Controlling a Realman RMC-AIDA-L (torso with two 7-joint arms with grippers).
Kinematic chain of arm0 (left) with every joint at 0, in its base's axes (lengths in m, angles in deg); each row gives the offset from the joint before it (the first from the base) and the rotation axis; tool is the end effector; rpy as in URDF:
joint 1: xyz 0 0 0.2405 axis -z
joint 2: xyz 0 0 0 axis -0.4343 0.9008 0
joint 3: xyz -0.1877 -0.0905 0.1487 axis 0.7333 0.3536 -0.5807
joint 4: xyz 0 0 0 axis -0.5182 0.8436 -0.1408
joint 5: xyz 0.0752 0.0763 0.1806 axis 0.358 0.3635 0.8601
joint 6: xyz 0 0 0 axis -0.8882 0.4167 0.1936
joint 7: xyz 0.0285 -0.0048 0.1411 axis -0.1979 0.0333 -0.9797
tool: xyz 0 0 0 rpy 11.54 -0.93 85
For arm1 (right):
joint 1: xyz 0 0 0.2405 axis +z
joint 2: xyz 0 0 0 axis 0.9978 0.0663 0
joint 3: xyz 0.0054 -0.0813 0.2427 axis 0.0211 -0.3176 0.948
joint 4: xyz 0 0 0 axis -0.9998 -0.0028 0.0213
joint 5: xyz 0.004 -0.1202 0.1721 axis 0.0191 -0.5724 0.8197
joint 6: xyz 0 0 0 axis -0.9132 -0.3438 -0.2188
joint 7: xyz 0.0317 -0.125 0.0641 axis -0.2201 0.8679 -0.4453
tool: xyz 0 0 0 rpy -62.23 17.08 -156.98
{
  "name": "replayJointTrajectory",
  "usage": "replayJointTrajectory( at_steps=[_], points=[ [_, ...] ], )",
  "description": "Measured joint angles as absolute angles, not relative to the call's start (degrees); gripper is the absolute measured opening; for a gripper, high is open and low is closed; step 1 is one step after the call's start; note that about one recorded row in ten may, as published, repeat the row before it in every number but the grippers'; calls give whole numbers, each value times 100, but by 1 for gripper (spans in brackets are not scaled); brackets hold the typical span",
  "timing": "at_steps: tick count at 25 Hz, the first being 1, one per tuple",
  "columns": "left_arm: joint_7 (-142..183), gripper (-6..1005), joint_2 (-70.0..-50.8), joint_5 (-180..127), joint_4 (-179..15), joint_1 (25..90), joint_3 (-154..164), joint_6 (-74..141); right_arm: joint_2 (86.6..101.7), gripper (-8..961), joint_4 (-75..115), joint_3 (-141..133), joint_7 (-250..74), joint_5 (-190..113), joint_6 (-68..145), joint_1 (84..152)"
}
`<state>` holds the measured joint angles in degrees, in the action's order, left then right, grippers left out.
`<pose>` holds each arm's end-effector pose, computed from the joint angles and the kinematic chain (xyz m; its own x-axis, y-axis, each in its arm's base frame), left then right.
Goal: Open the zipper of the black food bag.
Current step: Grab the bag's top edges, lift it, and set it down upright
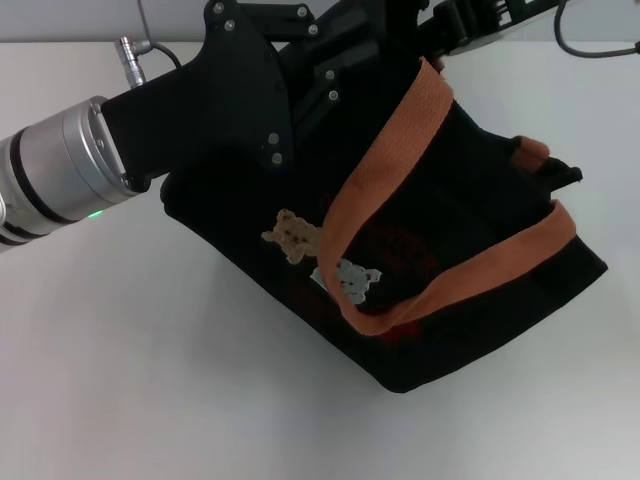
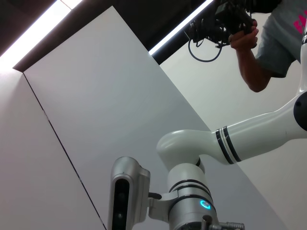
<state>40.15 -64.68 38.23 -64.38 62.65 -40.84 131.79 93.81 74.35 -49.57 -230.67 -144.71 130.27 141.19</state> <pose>-0.1725 0.3200 -0.0004 0.4213 -0.6185 0.6633 -0.1302 -0.7651 -0.6306 0.0759 0.4015 0.0572 0.7088 -0.6858 -0.1654 -0.6834 -0.7256 0.0801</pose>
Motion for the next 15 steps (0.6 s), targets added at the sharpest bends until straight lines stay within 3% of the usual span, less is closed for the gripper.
replayJointTrajectory(
  at_steps=[15],
  points=[
    [4005, 108, -6468, 3693, -6508, 6258, -4084, 13135, 9365, -2, 8054, -4875, -22770, -14047, 13426, 13446]
  ],
)
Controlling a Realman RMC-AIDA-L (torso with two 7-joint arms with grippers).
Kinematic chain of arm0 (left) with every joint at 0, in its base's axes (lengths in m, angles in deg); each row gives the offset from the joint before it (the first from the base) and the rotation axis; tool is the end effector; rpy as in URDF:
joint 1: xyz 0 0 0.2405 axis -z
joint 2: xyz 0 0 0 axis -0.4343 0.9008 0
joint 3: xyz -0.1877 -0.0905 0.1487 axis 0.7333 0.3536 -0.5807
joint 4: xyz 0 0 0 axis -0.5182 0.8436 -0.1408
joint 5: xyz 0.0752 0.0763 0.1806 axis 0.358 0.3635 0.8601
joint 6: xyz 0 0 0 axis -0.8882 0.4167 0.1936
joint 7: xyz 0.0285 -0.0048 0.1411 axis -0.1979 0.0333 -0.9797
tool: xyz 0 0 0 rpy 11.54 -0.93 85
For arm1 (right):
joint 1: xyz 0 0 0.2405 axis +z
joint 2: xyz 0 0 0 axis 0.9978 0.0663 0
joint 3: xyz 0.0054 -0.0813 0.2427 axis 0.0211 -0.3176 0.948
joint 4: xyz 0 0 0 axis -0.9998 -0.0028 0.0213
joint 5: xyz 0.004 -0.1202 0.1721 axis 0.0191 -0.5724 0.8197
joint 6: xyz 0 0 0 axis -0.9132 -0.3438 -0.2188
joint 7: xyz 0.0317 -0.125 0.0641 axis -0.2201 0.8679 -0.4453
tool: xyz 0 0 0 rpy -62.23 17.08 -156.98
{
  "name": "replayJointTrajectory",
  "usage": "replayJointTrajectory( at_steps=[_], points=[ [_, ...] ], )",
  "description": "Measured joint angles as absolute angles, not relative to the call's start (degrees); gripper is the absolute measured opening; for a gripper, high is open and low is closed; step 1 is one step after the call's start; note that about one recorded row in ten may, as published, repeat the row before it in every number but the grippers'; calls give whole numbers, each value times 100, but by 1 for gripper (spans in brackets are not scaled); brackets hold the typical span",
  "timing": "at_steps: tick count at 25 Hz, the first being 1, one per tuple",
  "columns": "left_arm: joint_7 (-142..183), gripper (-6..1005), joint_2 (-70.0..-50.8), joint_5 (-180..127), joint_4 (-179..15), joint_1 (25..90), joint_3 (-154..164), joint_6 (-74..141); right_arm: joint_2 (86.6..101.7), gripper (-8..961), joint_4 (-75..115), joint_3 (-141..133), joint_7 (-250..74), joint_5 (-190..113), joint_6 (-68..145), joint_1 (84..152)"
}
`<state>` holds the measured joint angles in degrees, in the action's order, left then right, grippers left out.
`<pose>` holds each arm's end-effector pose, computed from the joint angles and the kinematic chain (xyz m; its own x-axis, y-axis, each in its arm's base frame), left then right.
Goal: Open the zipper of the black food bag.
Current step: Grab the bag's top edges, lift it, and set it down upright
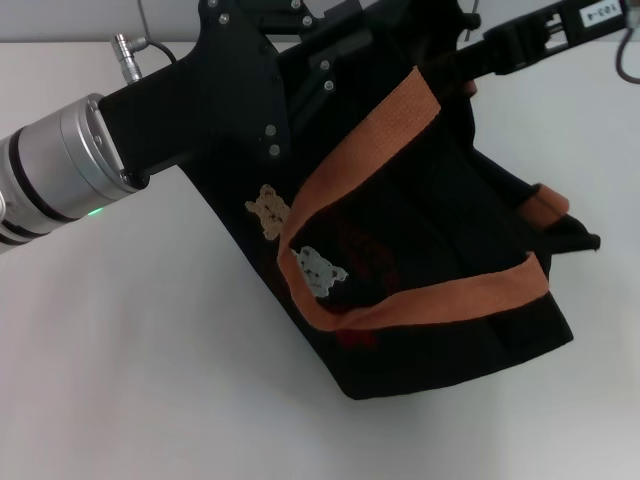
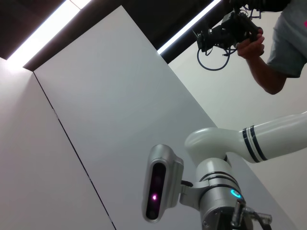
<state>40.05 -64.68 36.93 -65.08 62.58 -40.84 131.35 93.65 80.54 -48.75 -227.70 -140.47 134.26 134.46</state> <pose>-0.1736 0.3214 0.0003 0.4236 -0.6151 0.6650 -0.1034 -0.7622 -0.6391 0.0991 0.3813 0.0753 0.7289 -0.6523 -0.2080 -0.6475 -0.7555 0.1002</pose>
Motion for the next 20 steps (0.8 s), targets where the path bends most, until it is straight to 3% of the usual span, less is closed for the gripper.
replayJointTrajectory(
  at_steps=[20],
  points=[
    [3963, 107, -6467, 3584, -6612, 6256, -4082, 13045, 9409, 0, 8272, -4714, -22017, -14003, 13979, 12953]
  ],
)
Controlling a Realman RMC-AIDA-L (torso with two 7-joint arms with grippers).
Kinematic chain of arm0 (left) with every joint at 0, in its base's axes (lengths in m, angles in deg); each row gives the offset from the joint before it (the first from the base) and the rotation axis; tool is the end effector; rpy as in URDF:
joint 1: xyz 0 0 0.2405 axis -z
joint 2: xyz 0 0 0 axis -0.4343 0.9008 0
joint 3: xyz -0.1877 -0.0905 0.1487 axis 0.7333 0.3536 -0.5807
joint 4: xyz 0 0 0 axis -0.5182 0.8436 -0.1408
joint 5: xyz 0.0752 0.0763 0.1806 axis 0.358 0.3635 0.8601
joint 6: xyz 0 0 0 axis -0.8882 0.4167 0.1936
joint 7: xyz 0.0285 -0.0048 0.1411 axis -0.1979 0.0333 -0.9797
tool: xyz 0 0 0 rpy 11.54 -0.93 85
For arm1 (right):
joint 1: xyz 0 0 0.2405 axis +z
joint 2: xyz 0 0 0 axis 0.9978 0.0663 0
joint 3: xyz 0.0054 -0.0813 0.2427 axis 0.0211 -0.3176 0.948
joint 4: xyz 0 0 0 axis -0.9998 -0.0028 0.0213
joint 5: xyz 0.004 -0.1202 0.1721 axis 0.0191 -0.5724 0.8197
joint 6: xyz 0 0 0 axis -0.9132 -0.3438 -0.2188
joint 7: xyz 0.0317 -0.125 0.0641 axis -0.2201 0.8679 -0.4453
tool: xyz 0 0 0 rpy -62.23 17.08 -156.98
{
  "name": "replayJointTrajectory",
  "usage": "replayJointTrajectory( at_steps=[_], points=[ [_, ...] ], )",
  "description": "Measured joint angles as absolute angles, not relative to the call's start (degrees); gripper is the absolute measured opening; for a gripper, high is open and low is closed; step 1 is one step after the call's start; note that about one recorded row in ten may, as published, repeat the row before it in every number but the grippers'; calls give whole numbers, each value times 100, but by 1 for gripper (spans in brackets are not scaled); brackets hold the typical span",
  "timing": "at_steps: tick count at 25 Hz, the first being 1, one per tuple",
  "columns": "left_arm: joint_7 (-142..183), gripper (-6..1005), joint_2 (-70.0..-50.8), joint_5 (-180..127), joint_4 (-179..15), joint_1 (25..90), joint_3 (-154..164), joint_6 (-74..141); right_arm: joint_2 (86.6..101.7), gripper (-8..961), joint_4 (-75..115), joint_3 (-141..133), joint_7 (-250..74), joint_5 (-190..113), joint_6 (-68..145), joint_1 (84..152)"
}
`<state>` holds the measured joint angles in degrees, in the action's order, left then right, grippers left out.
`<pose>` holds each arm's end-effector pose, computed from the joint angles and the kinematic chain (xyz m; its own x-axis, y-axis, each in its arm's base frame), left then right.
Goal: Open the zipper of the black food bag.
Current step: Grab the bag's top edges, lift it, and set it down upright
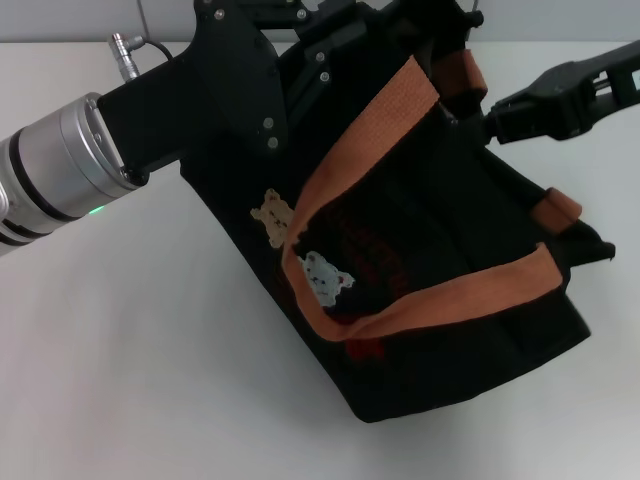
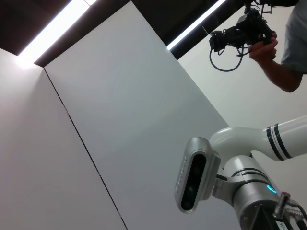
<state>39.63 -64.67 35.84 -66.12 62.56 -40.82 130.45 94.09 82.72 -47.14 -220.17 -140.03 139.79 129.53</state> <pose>-0.1757 0.3233 -0.0007 0.4346 -0.6091 0.6634 -0.0754 -0.7586 -0.6472 0.1273 0.3587 0.0809 0.7801 -0.5955 -0.1918 -0.5833 -0.8032 0.1211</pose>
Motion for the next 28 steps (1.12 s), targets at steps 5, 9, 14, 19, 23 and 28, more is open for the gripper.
replayJointTrajectory(
  at_steps=[5, 9, 14, 19, 23, 28],
  points=[
    [3961, 107, -6467, 3582, -6612, 6286, -4084, 13036, 9436, 9, 8309, -4736, -21964, -14089, 13999, 12917],
    [3961, 107, -6467, 3582, -6612, 6307, -4084, 13034, 9405, 20, 8314, -4745, -21950, -14192, 14013, 12918],
    [3961, 107, -6467, 3582, -6611, 6321, -4060, 13025, 9379, 35, 8329, -4812, -21923, -14486, 14094, 12934],
    [3961, 107, -6467, 3582, -6611, 6330, -4041, 12983, 9388, 49, 8445, -4811, -21878, -14557, 14177, 12909],
    [3961, 107, -6467, 3582, -6611, 6348, -4052, 12978, 9450, 61, 8591, -4728, -21879, -14527, 14165, 12863],
    [3961, 107, -6467, 3582, -6611, 6378, -4074, 12972, 9528, 75, 8798, -4740, -21821, -14519, 14088, 12876]
  ],
)
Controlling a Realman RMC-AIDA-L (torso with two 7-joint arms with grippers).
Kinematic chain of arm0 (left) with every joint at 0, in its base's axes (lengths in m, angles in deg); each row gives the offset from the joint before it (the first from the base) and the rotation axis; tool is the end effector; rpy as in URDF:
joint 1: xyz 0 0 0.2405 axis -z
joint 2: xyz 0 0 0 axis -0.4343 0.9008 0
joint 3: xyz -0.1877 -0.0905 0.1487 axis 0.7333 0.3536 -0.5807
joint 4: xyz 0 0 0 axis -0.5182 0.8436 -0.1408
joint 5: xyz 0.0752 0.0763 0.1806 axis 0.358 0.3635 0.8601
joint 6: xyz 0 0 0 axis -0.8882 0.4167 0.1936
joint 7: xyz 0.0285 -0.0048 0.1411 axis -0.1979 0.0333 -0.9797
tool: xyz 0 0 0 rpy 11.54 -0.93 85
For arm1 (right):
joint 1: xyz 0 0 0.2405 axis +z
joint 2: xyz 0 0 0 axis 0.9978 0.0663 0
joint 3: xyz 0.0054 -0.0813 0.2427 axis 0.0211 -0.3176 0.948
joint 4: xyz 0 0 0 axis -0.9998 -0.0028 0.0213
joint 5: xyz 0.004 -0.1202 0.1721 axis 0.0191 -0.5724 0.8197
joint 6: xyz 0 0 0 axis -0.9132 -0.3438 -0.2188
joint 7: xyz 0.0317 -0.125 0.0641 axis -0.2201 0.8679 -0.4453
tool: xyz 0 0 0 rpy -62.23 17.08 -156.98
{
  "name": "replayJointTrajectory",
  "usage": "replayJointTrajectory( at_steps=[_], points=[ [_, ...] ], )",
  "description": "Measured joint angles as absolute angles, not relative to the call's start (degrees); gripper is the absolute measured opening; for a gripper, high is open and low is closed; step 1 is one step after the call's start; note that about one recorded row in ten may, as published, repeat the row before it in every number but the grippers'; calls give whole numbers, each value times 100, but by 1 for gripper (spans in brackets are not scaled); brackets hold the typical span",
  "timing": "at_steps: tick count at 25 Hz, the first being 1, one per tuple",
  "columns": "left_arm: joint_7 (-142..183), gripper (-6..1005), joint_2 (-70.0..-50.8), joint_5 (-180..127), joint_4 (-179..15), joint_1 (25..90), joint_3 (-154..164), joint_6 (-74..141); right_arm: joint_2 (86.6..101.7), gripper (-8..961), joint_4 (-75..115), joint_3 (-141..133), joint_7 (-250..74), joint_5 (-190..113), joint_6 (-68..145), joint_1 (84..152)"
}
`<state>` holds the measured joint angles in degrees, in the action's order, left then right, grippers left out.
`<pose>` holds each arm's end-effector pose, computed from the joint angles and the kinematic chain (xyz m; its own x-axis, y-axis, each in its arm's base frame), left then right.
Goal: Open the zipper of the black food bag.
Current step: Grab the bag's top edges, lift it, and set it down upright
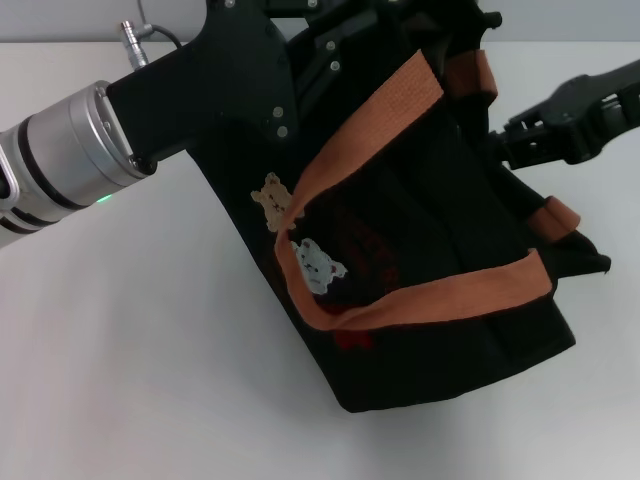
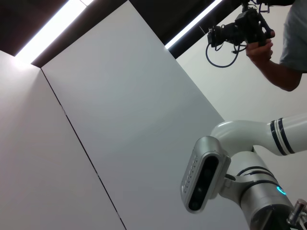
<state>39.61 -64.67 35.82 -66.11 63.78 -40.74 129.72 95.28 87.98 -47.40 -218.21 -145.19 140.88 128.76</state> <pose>-0.1695 0.3286 -0.0012 0.4321 -0.6165 0.6582 -0.0866 -0.7549 -0.6501 0.1302 0.3544 0.0817 0.8275 -0.5449 -0.1353 -0.5456 -0.8373 0.0351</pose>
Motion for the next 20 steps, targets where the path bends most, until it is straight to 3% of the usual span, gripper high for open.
replayJointTrajectory(
  at_steps=[4, 9, 20],
  points=[
    [3961, 106, -6467, 3582, -6614, 6365, -4071, 12977, 9618, 87, 9030, -4748, -21754, -14535, 14049, 12902],
    [3961, 106, -6467, 3582, -6621, 6356, -4069, 12992, 9630, 246, 9201, -4755, -21641, -14527, 14036, 12908],
    [3975, 106, -6468, 3585, -6647, 6387, -4076, 13005, 9778, 391, 9458, -4937, -21303, -14833, 13819, 12895]
  ],
)
